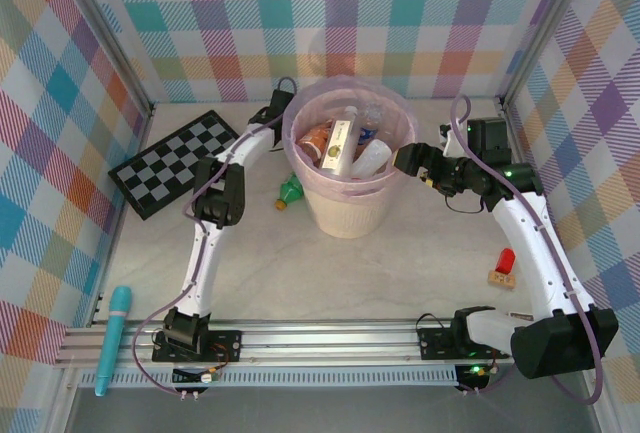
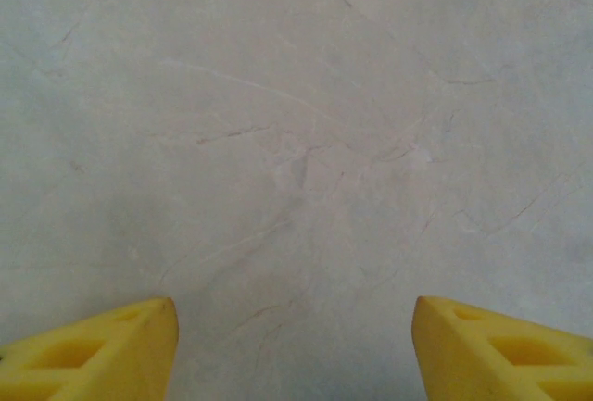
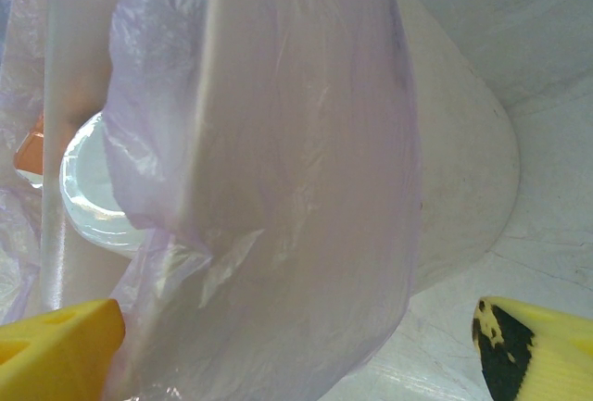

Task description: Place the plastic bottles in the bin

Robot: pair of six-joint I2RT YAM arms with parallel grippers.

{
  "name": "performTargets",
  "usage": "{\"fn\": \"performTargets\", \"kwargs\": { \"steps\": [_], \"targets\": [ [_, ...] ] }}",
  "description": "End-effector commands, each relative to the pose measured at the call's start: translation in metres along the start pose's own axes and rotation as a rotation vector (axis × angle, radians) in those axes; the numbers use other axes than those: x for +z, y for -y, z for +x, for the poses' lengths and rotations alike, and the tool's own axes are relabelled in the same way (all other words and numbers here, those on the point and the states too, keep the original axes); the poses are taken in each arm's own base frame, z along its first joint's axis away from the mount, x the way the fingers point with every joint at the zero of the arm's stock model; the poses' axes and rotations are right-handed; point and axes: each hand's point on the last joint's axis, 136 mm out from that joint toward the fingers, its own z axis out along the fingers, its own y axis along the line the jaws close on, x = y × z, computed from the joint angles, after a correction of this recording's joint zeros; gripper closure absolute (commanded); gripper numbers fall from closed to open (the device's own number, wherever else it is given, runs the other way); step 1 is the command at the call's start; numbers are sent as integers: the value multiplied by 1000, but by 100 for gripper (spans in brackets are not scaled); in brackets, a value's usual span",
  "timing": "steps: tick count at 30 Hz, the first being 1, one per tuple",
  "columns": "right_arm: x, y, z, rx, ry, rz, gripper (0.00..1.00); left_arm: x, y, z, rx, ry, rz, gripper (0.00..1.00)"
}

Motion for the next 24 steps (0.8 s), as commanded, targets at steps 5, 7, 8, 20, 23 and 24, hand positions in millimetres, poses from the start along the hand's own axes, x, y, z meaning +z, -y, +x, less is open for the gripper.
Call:
{"fn": "performTargets", "kwargs": {
  "steps": [5,7,8,20,23,24],
  "targets": [
    [6,17,18,20,-63,63,4,-45,-12,7,-5,16,-72,41],
    [5,17,18,19,-61,62,4,-58,-18,8,-28,36,-77,42],
    [6,17,19,19,-62,62,4,-64,-23,13,-44,31,-88,43],
    [4,13,19,20,-57,41,4,-133,-37,14,-47,118,-151,54],
    [3,12,18,18,-54,40,4,-132,-21,15,-40,103,-74,37],
    [3,12,19,18,-55,39,4,-130,-12,16,-26,97,-35,30]
  ]
}}
